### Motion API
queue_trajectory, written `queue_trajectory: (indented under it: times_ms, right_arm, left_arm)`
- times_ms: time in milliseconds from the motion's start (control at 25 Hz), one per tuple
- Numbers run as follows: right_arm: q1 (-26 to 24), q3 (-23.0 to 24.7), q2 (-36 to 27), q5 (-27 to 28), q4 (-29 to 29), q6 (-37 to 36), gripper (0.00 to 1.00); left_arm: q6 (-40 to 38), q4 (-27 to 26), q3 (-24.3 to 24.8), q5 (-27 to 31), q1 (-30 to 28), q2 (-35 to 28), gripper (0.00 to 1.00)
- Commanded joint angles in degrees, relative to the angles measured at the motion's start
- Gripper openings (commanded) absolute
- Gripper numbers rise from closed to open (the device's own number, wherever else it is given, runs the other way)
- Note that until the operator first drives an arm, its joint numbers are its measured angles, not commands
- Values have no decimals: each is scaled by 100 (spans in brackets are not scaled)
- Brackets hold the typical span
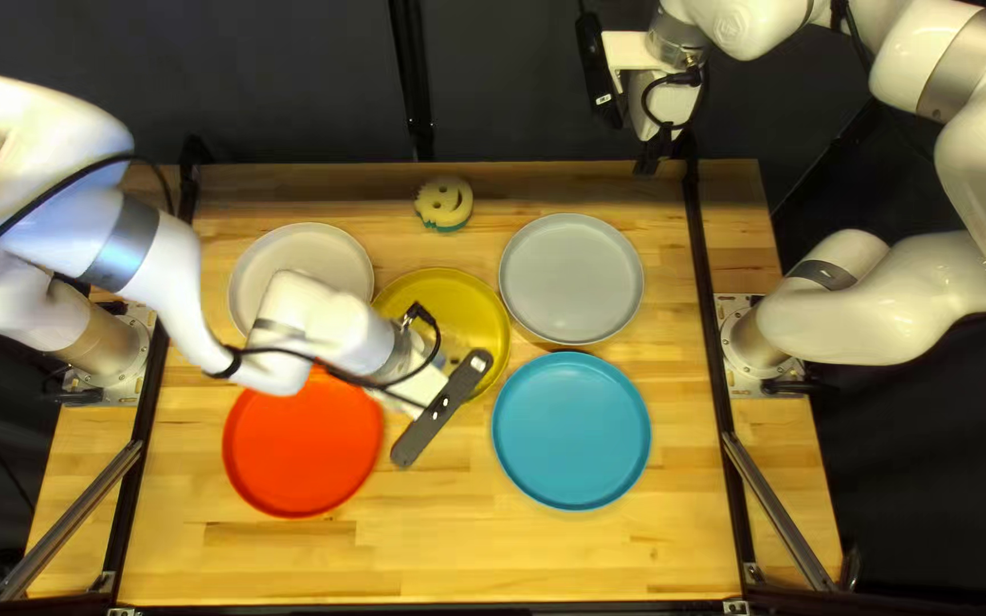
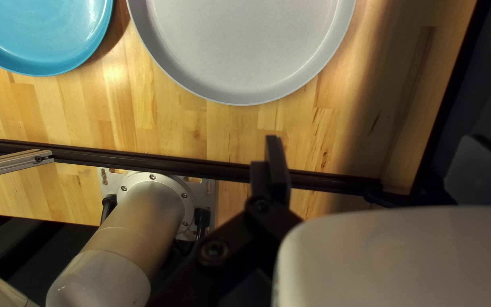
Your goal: Pick up sponge and scrub the plate
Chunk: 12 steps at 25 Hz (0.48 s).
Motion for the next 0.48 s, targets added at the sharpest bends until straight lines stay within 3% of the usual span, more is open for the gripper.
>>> queue_trajectory:
  times_ms: [40, 240, 400, 440, 480]
  right_arm:
    - [0, 0, 0, 0, 0, 0, 100]
    - [0, 0, 0, 0, 0, 0, 100]
    - [0, 0, 0, 0, 0, 0, 100]
    - [0, 0, 0, 0, 0, 0, 100]
    - [0, 0, 0, 0, 0, 0, 100]
  left_arm:
    - [-792, 483, -219, -171, -462, 309, 0]
    - [-1179, 726, -275, -601, -609, 680, 0]
    - [-1106, 623, -148, -917, -580, 744, 0]
    - [-1076, 585, -114, -954, -576, 726, 10]
    - [-1003, 487, -46, -1011, -574, 674, 43]
